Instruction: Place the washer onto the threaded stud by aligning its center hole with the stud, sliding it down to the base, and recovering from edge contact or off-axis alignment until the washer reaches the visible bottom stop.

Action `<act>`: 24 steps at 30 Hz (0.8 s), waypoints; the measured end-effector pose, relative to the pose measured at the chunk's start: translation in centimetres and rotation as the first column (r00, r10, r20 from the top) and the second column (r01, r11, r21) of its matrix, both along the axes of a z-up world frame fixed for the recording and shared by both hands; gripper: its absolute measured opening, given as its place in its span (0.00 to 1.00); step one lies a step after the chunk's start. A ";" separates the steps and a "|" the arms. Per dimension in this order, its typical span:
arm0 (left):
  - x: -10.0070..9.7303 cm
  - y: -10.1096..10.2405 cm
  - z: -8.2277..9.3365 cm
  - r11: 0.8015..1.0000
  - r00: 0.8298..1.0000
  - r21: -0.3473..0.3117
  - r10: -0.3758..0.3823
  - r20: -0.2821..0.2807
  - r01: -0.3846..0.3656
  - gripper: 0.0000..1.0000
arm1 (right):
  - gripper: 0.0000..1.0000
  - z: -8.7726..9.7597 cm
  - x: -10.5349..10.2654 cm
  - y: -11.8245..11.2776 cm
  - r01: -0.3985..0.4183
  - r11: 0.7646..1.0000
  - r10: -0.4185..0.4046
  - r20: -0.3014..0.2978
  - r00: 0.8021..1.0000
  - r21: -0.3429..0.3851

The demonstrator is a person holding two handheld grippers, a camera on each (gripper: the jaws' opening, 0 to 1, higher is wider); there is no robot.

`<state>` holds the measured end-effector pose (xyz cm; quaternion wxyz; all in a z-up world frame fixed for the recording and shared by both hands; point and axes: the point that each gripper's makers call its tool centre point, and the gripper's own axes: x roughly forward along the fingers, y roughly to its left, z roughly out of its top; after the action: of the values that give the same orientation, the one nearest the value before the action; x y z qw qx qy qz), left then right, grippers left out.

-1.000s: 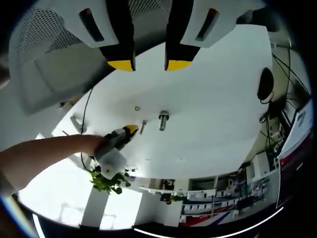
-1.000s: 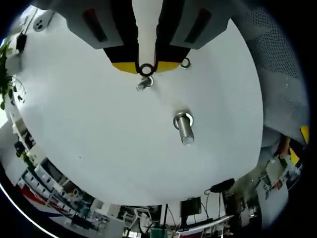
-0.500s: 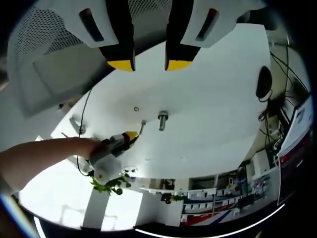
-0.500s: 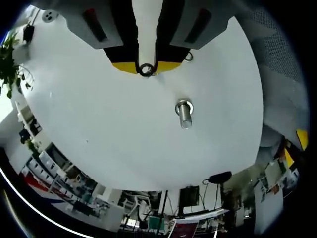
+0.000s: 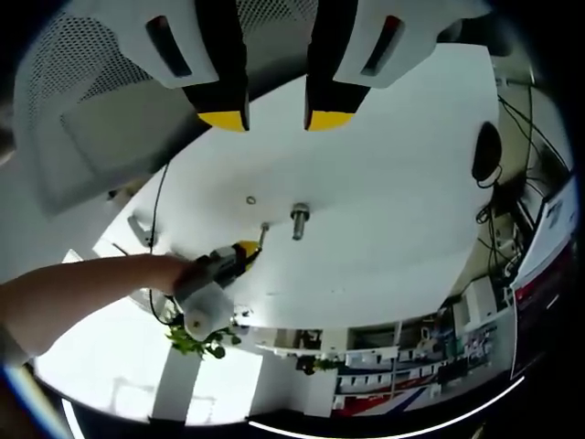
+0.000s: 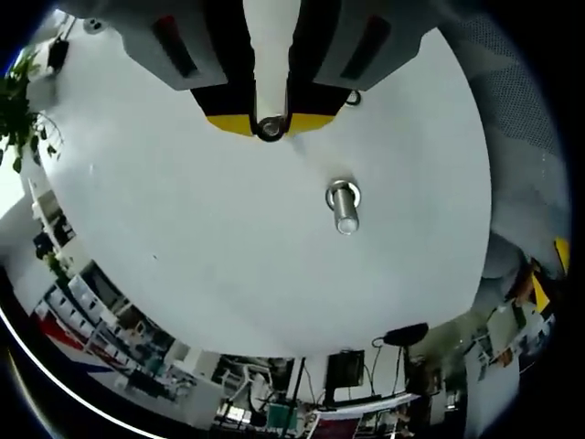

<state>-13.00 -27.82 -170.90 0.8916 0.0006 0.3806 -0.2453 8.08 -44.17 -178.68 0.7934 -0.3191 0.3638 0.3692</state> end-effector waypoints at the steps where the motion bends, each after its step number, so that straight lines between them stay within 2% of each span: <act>1: 0.0 0.0 0.0 1.000 1.000 0.000 0.000 -0.001 0.000 0.22 | 0.13 0.0 0.1 0.0 0.001 1.000 -0.001 0.000 1.000 0.002; 24: 0.0 0.0 -0.1 1.000 1.000 0.001 0.002 -0.006 -0.002 0.22 | 0.13 -0.6 1.2 0.0 -0.002 1.000 0.002 -0.033 0.999 -0.017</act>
<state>-13.00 -27.79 -171.01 0.8907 -0.0001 0.3834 -0.2442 9.27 -44.17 -179.24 0.7842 -0.3202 0.3797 0.3719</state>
